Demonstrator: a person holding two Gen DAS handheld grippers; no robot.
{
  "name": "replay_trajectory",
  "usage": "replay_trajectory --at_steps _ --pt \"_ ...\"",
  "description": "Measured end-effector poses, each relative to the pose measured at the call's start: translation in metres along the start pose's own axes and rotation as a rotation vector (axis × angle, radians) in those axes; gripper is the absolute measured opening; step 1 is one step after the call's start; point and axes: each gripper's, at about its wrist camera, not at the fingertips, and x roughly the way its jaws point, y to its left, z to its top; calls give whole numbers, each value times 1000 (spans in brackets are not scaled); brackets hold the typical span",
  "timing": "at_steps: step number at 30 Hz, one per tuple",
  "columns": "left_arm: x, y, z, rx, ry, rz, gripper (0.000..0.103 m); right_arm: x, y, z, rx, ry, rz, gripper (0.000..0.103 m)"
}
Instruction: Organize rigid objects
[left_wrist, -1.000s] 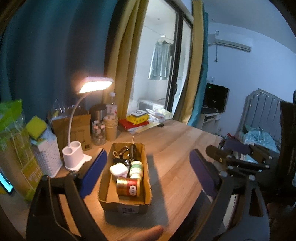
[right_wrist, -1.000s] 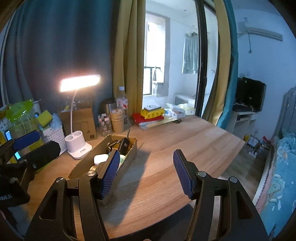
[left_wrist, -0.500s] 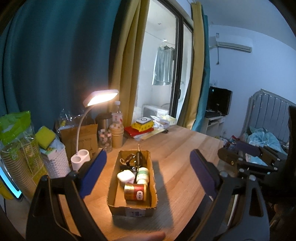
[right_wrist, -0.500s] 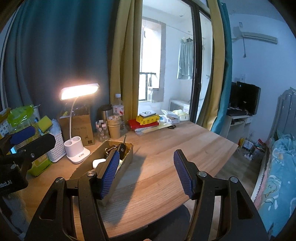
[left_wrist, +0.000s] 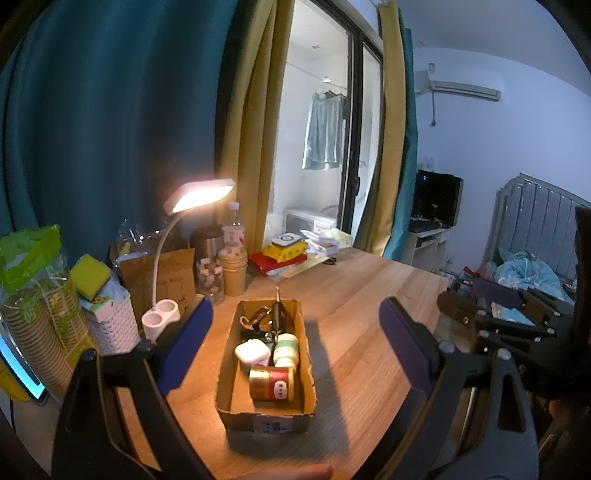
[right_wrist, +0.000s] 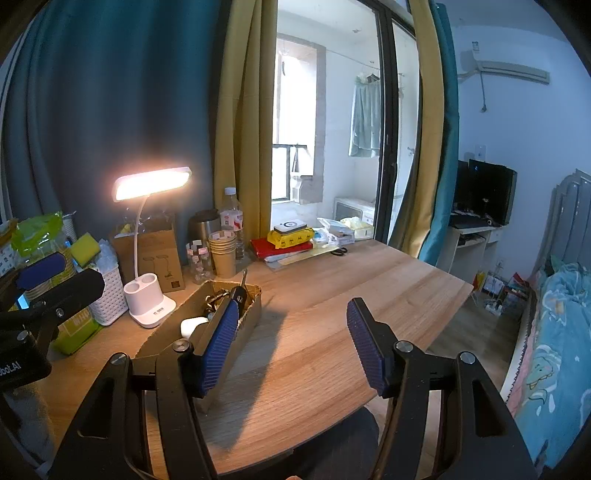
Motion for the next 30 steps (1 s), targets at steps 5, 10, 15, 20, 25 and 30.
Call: replay_trajectory --at_steps 5,10,15,20,25,30 --pt "1 0 0 2 -1 0 93 0 -1 0 0 1 4 65" --pt "0 0 0 5 -1 -4 93 0 -1 -1 1 2 3 65" --pt "0 0 0 3 -1 -2 93 0 -2 -1 1 3 4 65" --pt "0 0 0 4 -1 -2 93 0 -1 -1 1 2 4 65" --pt "0 1 1 4 -5 -1 93 1 -1 -1 1 5 5 65" --pt "0 1 0 4 -2 -2 93 2 0 -5 2 8 6 65"
